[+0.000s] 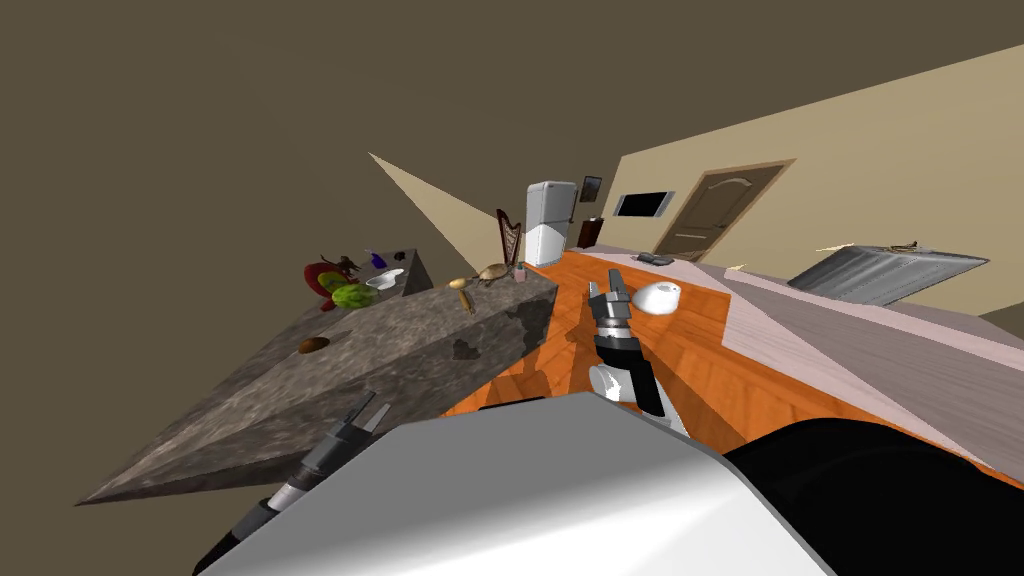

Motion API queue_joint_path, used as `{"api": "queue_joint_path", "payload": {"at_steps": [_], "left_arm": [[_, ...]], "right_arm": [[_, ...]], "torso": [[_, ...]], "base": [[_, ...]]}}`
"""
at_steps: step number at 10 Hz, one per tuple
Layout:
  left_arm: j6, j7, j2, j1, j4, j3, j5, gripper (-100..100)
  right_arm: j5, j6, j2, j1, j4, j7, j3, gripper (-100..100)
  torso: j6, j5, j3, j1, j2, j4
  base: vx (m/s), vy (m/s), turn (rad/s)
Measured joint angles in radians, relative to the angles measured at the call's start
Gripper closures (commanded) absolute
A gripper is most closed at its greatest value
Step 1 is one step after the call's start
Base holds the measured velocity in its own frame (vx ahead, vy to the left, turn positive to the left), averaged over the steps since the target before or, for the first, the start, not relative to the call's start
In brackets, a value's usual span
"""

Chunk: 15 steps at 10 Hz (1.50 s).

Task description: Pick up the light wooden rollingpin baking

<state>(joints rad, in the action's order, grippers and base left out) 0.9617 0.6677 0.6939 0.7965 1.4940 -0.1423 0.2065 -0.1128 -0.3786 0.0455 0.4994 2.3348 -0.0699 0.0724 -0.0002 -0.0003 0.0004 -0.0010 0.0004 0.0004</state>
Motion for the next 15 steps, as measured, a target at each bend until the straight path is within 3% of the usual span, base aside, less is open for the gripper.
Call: {"api": "queue_joint_path", "payload": {"at_steps": [4, 6, 15], "left_arm": [[0.082, 0.083, 0.101, 0.02, -0.133, -0.015, 0.037, -100], [0.098, 0.132, 0.156, 0.024, -0.184, -0.019, 0.053, -100], [0.215, 0.275, 0.335, 0.037, -0.439, -0.016, 0.118, -100]], "right_arm": [[0.0, 0.0, 0.0, 0.0, 0.0, 0.0, 0.0, 0], [0.0, 0.0, 0.0, 0.0, 0.0, 0.0, 0.0, 0], [0.0, 0.0, 0.0, 0.0, 0.0, 0.0, 0.0, 0]], "torso": [[0.001, -0.001, -0.001, -0.002, -0.003, -0.001], [0.001, 0.0, -0.002, -0.001, -0.003, -0.001], [0.001, 0.0, -0.004, -0.001, -0.007, -0.001]], "base": [[0.025, -0.059, -0.211], [0.042, -0.046, -0.181], [0.068, -0.038, -0.224]]}}
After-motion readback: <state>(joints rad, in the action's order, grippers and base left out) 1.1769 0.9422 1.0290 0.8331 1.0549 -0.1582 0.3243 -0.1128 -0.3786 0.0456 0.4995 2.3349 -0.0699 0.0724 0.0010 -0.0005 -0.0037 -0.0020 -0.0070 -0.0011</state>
